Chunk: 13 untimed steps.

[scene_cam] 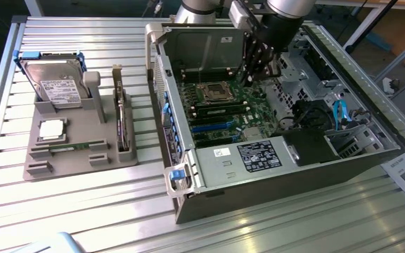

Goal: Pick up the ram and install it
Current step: 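Insert the ram into the slot, then press down the ram until it locks into place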

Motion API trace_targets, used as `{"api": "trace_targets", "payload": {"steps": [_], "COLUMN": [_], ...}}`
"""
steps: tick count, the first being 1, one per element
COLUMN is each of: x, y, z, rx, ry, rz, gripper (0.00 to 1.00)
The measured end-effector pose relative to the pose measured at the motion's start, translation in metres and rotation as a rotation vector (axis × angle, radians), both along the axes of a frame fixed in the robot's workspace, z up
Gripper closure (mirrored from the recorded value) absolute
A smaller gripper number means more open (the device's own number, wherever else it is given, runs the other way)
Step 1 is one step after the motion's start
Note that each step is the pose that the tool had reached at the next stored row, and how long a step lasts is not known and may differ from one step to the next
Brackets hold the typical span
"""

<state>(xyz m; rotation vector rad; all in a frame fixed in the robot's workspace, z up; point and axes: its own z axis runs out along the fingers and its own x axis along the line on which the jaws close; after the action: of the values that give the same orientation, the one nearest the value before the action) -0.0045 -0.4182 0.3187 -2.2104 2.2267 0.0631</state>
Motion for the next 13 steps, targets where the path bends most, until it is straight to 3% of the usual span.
{"api": "trace_targets", "payload": {"steps": [13], "x": [0.0], "y": [0.0], "z": [0.0026], "rx": [-0.0022], "ry": [0.0], "rz": [0.0], "gripper": [0.81]}}
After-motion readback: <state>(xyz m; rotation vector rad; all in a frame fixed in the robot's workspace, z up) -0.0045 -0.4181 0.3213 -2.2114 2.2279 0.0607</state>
